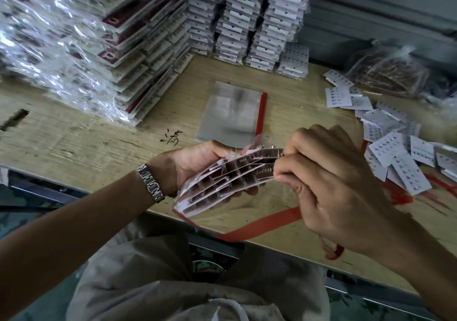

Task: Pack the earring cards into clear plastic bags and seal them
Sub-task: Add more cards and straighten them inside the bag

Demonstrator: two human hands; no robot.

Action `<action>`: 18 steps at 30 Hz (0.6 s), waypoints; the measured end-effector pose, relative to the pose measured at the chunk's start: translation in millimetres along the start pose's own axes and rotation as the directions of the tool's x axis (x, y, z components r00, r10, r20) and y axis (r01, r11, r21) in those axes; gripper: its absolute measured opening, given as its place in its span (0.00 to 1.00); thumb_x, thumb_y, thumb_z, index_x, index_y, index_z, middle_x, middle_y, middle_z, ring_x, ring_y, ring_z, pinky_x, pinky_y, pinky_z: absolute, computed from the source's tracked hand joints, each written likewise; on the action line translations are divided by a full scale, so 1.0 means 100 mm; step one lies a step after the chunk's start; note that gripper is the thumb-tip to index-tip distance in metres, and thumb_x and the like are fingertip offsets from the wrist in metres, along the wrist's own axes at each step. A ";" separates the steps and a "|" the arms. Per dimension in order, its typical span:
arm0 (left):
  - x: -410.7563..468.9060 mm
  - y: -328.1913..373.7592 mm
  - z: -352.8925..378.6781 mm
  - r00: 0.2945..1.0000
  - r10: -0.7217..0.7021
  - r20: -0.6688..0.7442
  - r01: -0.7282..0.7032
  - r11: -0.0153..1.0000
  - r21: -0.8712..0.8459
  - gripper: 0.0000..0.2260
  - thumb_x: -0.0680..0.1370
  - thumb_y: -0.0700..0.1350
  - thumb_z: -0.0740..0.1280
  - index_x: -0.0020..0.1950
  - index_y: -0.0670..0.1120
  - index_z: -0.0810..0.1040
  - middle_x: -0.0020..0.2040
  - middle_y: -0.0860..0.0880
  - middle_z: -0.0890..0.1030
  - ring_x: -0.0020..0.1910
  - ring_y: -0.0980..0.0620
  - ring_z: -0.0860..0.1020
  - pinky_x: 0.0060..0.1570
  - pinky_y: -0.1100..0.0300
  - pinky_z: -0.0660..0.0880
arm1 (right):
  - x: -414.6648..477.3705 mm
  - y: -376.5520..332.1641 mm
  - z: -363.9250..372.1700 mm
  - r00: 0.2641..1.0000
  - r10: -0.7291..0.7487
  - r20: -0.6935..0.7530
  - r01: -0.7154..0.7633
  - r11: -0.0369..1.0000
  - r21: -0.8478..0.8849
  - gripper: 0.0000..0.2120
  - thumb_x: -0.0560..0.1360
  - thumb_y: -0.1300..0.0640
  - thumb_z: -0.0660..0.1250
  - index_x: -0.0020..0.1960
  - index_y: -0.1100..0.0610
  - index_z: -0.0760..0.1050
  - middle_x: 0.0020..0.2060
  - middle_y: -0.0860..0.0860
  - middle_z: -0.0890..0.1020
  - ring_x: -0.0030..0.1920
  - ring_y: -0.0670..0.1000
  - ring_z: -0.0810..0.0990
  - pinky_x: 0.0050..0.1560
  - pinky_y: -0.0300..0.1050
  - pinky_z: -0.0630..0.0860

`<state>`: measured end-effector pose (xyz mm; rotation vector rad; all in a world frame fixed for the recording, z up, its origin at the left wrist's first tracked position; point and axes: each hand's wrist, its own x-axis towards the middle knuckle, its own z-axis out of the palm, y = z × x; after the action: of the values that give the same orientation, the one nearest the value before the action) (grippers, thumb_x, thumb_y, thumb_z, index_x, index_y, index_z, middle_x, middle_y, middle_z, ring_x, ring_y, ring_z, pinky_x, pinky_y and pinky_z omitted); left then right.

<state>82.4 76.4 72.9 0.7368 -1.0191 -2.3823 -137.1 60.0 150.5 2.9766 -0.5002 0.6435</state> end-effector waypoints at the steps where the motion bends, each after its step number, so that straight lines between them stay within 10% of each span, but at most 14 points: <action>1: 0.01 -0.02 -0.06 0.999 -0.010 0.037 0.009 1.000 0.025 0.25 0.63 0.62 0.79 0.52 0.48 0.86 0.42 0.50 0.87 0.37 0.60 0.83 0.36 0.68 0.79 | 0.00 0.00 0.00 1.000 -0.003 0.000 0.003 1.000 0.004 0.09 0.73 0.71 0.64 0.38 0.63 0.77 0.38 0.54 0.74 0.41 0.50 0.69 0.44 0.44 0.60; 6: 0.00 -0.05 -0.16 0.996 -0.044 0.081 0.044 0.999 -0.007 0.16 0.73 0.60 0.72 0.55 0.53 0.86 0.48 0.54 0.87 0.44 0.61 0.84 0.44 0.68 0.79 | -0.03 0.00 0.02 0.999 0.006 -0.038 -0.005 1.000 0.010 0.10 0.74 0.71 0.61 0.38 0.63 0.78 0.37 0.54 0.74 0.41 0.51 0.69 0.43 0.45 0.61; 18: 0.00 -0.02 -0.14 0.992 -0.061 -0.109 0.062 0.998 0.003 0.30 0.56 0.62 0.82 0.51 0.46 0.86 0.43 0.49 0.87 0.38 0.56 0.84 0.37 0.64 0.79 | -0.07 0.03 0.05 0.994 -0.009 -0.106 -0.001 0.995 -0.099 0.07 0.74 0.70 0.67 0.38 0.64 0.79 0.37 0.56 0.75 0.38 0.53 0.71 0.41 0.48 0.63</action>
<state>90.6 70.6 62.9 0.9023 -0.9730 -2.3625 -141.9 58.8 143.2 2.8324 -0.5027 0.7497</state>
